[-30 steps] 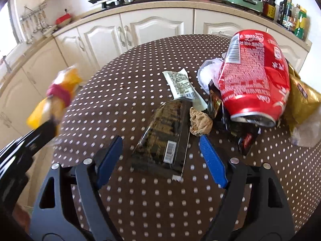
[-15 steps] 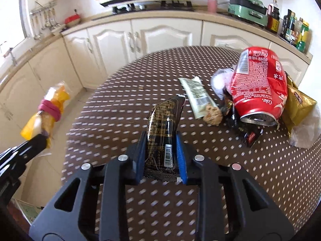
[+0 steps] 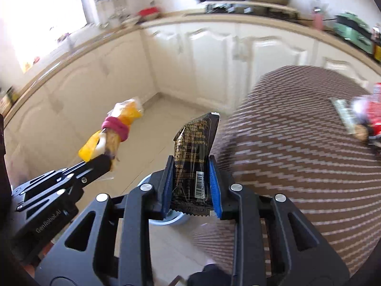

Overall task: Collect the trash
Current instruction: 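Carry both items over the blue bucket and open both tools to drop them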

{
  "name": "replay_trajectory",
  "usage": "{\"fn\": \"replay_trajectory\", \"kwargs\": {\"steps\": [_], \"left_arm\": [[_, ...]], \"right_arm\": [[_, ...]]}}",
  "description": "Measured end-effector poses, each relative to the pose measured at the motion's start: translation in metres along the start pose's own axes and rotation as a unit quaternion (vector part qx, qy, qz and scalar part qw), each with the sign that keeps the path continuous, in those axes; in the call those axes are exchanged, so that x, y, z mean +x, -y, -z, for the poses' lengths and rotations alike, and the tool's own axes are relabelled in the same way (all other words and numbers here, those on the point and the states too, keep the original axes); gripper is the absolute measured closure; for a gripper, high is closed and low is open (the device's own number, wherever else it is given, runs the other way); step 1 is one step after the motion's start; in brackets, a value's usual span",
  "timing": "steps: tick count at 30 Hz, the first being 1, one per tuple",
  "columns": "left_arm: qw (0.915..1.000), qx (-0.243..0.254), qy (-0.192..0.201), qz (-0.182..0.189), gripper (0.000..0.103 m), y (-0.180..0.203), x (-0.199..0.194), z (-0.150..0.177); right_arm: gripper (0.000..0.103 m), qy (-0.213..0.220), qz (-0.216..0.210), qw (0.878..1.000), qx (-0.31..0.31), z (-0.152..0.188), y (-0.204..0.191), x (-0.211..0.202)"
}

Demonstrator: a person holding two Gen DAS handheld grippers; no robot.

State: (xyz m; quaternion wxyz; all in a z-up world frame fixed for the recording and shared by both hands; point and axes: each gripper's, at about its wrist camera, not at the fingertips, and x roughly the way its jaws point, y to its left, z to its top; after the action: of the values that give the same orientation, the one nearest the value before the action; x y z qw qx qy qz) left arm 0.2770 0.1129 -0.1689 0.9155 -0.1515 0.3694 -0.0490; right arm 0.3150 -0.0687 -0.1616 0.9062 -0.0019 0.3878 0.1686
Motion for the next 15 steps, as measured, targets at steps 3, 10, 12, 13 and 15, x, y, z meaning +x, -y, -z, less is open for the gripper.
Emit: {"fn": "replay_trajectory", "kwargs": {"steps": [3, 10, 12, 13, 15], "left_arm": [[0.9992, -0.025, -0.019, -0.026, 0.096, -0.041, 0.012, 0.011], [0.9911, -0.082, -0.086, -0.061, 0.096, -0.122, 0.064, 0.04], [0.9875, -0.093, -0.108, -0.068, 0.096, -0.139, 0.086, 0.047], [0.9859, -0.095, -0.118, -0.071, 0.096, -0.146, 0.095, 0.049], [0.983, -0.102, -0.133, -0.076, 0.096, -0.159, 0.115, 0.053]], "right_arm": [[0.076, -0.028, -0.021, 0.999, -0.021, 0.01, -0.032, 0.033], [0.076, -0.107, -0.05, 0.992, -0.035, 0.043, -0.075, 0.12], [0.076, -0.13, -0.055, 0.99, -0.032, 0.052, -0.081, 0.146], [0.076, -0.14, -0.055, 0.988, -0.03, 0.053, -0.084, 0.16], [0.076, -0.151, -0.054, 0.987, -0.027, 0.056, -0.084, 0.178]]}}
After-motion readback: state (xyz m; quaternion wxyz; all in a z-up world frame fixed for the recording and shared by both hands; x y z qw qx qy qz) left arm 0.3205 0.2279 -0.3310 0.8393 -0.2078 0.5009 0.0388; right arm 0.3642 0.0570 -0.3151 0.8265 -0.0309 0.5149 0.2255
